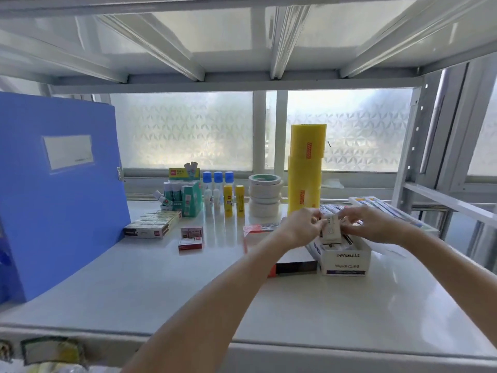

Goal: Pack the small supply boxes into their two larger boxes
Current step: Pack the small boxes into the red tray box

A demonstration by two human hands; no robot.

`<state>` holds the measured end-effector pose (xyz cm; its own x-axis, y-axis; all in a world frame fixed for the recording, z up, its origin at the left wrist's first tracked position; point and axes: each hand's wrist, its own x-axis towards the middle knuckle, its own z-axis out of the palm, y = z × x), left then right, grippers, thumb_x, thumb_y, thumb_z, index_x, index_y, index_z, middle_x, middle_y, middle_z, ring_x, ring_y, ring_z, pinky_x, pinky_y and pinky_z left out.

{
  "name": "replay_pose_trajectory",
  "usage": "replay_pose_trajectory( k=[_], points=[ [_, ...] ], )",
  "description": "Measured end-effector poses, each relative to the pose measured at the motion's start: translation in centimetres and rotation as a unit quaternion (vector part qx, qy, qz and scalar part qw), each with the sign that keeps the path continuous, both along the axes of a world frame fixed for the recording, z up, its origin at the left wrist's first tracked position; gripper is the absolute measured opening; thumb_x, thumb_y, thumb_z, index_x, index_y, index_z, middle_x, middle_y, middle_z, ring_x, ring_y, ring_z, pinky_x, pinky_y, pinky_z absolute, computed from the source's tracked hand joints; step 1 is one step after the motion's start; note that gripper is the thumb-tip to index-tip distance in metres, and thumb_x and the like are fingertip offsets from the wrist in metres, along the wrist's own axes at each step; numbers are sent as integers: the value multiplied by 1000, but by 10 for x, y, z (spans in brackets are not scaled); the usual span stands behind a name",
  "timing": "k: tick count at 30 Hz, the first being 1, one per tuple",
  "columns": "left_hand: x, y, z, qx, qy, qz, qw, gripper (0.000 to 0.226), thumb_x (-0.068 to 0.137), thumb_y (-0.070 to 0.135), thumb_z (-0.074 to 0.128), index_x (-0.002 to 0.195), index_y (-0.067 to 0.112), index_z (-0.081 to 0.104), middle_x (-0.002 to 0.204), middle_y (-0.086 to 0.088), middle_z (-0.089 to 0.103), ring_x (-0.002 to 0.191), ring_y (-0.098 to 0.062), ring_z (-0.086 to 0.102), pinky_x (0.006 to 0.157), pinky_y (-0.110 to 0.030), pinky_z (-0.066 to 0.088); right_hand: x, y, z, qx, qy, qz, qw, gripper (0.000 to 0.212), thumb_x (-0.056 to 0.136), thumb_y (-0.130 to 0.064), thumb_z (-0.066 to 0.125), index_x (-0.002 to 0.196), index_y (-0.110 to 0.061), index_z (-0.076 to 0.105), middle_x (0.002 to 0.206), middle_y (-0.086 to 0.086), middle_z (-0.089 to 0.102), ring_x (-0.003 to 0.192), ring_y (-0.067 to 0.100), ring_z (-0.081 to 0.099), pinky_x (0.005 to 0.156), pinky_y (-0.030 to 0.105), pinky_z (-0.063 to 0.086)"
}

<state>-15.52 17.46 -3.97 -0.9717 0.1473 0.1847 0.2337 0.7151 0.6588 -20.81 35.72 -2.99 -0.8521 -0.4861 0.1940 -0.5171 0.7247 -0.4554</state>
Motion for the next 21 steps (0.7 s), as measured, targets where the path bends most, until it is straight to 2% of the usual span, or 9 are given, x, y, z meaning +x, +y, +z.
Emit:
replay_pose_trajectory(
  k=[2, 4, 7, 9, 11, 12, 15, 18, 21],
  points=[
    [5, -13, 2, 2, 9, 5, 1000, 39, 95, 32, 52, 125, 8, 61, 129, -15, 64, 118, -31, 60, 105, -47, 46, 2, -1, 0, 8, -9, 6, 1000, 29, 84, -48, 58, 103, -29, 67, 101, -4, 67, 102, 21, 61, 90, 35, 45],
    [14, -38, 13, 2, 23, 28, 999, 43, 96, 30, 52, 132, 6, 56, 139, -15, 56, 129, -29, 52, 109, -42, 40, -1, -6, 4, -2, 43, -30, 999, 27, 92, -22, 56, 118, -16, 65, 113, 5, 66, 105, 21, 57, 89, 32, 40],
    [30, -95, 28, -44, 31, 75, 996, 44, 94, 22, 54, 136, 6, 52, 140, -14, 54, 126, -27, 52, 103, -35, 42, 12, -39, 18, -79, 131, -19, 988, 28, 89, -8, 53, 114, -13, 67, 116, 10, 69, 100, 23, 64, 91, 36, 49],
    [42, -142, 29, -110, 1, 138, 984, 47, 93, 18, 54, 138, 8, 49, 141, -12, 53, 128, -27, 50, 105, -35, 40, 32, -75, 25, -105, 136, 46, 984, 23, 88, -7, 57, 108, -12, 68, 107, 6, 71, 88, 16, 65, 83, 27, 55],
    [52, -185, 21, -143, -30, 195, 970, 38, 92, 11, 51, 130, 6, 56, 127, -14, 59, 121, -31, 55, 97, -35, 43, 51, -118, 22, -72, 104, 133, 983, 20, 88, -9, 61, 107, -9, 67, 103, 4, 70, 82, 7, 64, 76, 13, 53],
    [56, -202, 15, -149, -36, 214, 965, 35, 92, 9, 48, 125, 4, 59, 122, -15, 61, 119, -32, 56, 96, -36, 44, 59, -141, 17, -48, 88, 168, 981, 21, 88, -11, 63, 108, -9, 66, 105, 6, 70, 85, 8, 65, 78, 13, 54],
    [63, -230, -5, -162, -47, 227, 959, 40, 94, 9, 49, 133, 9, 56, 138, -11, 58, 128, -28, 52, 107, -36, 39, 67, -203, -12, 6, 45, 205, 978, 33, 88, -17, 64, 120, -10, 60, 120, 8, 66, 103, 19, 64, 93, 32, 54],
    [63, -236, -19, -155, -19, 215, 964, 36, 92, 9, 55, 126, 11, 62, 127, -10, 66, 115, -23, 60, 98, -31, 43, 69, -247, -34, 41, 43, 202, 978, 43, 87, -19, 63, 129, -14, 56, 125, 11, 63, 110, 29, 60, 94, 36, 49],
    [58, -236, -27, -141, 18, 230, 963, 28, 86, 15, 65, 113, 9, 68, 112, -13, 71, 100, -25, 65, 90, -34, 51, 63, -270, -46, 64, 58, 198, 976, 42, 84, -22, 63, 125, -15, 60, 120, 15, 61, 106, 34, 59, 92, 38, 48]
  ],
)
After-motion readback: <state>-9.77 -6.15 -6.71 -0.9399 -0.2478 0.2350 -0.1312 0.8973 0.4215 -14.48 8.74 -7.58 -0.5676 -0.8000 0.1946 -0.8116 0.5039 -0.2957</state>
